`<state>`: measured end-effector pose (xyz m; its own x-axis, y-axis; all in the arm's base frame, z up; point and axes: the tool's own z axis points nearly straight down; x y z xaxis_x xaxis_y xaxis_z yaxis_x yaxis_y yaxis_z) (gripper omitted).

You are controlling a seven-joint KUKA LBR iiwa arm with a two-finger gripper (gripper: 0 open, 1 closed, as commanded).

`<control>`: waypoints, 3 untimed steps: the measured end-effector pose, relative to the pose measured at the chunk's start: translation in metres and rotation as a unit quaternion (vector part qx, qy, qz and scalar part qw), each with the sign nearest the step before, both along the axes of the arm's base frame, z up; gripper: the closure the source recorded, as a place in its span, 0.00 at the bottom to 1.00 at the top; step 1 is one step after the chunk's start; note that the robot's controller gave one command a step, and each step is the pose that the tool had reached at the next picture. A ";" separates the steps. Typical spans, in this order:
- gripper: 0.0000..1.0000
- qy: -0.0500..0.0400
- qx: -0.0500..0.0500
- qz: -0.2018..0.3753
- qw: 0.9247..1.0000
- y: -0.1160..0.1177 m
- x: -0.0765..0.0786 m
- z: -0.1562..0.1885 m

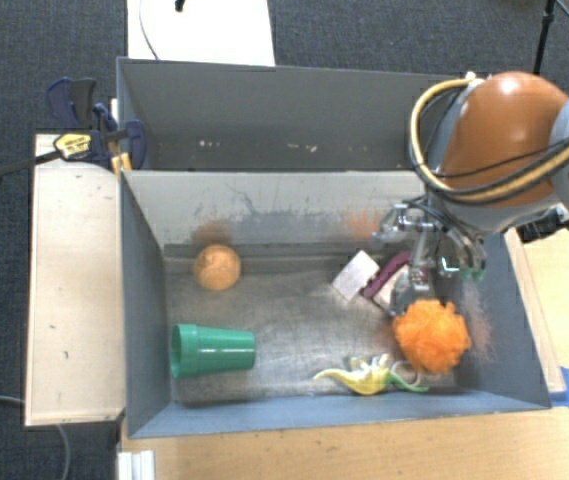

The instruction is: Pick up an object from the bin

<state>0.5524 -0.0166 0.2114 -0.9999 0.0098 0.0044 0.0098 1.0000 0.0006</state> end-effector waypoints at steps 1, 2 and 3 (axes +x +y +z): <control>0.00 -0.004 0.000 0.000 1.000 0.000 0.002 0.004; 0.00 -0.007 0.000 0.038 0.999 -0.037 -0.015 -0.051; 0.00 0.000 0.000 0.032 0.999 -0.076 -0.049 -0.061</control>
Offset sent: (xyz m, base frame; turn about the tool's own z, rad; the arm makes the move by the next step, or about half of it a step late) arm -0.0445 -0.0981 -0.1414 -0.1669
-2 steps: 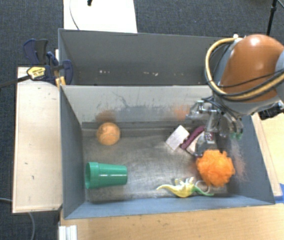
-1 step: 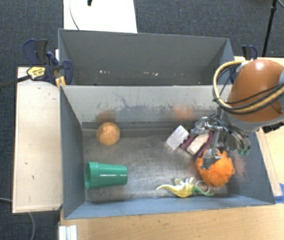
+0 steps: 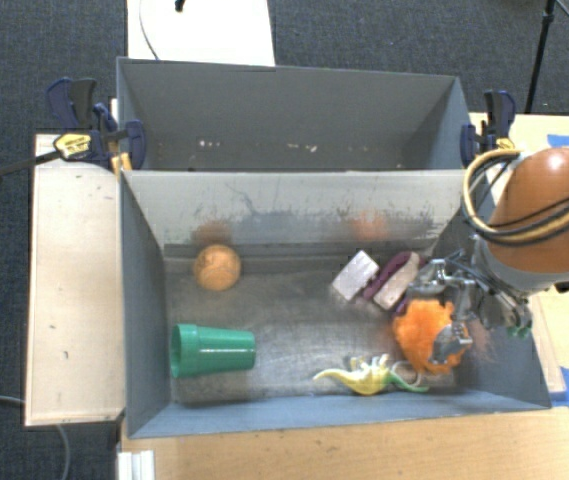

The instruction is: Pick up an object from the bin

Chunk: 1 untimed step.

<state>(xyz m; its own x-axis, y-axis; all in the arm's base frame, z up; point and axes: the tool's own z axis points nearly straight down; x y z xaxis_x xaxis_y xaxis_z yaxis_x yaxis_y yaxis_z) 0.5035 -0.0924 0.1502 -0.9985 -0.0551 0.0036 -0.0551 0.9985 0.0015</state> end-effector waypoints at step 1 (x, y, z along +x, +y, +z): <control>0.00 -0.004 -0.001 -0.020 1.000 -0.025 -0.011 -0.010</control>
Offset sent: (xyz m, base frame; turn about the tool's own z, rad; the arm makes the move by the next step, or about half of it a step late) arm -0.0238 -0.0430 -0.0802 -0.0188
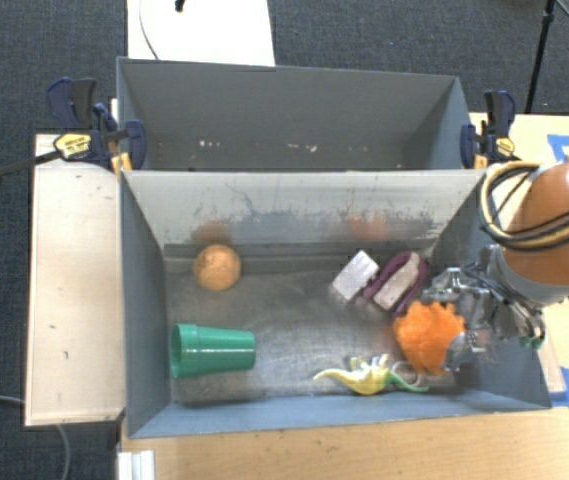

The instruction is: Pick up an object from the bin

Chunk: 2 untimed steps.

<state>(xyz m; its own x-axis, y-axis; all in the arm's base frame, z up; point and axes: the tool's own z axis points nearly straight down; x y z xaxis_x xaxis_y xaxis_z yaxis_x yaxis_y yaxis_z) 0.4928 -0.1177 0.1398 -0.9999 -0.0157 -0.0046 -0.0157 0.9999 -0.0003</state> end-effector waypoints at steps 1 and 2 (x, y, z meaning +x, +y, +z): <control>0.00 -0.003 -0.001 0.015 1.000 -0.014 -0.007 -0.042; 1.00 -0.008 0.000 -0.053 0.999 -0.018 0.000 -0.079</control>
Offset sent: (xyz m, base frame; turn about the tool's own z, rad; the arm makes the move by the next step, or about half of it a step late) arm -0.0041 -0.0203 -0.0698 0.2883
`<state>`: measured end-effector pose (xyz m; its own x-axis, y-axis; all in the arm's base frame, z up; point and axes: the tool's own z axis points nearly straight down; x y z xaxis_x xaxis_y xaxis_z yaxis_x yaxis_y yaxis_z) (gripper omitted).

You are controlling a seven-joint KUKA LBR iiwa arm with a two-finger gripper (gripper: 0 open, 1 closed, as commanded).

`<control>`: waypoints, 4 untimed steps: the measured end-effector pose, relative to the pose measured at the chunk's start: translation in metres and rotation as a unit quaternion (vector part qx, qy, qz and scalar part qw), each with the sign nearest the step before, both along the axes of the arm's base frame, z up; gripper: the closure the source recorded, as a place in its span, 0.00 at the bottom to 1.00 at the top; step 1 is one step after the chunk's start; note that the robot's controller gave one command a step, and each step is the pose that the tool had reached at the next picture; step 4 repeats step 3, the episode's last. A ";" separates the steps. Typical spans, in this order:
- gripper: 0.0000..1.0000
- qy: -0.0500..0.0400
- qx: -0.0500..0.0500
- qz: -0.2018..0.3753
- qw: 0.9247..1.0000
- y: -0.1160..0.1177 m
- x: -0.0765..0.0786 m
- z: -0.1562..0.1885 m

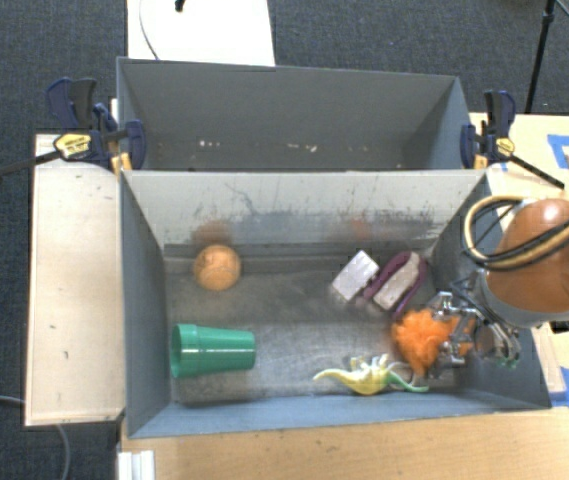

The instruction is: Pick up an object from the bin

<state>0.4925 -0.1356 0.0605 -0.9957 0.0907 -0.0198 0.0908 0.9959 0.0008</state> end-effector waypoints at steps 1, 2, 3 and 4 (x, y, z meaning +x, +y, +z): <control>1.00 0.001 0.000 -0.014 1.000 0.000 0.000 0.001; 1.00 0.004 0.001 -0.023 1.000 0.000 -0.002 0.007; 1.00 0.009 0.001 -0.019 1.000 0.000 -0.004 0.026; 1.00 0.009 0.001 -0.019 1.000 0.000 -0.004 0.026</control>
Offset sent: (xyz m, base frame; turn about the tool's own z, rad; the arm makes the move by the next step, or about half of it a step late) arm -0.0001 -0.0001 0.0903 0.0000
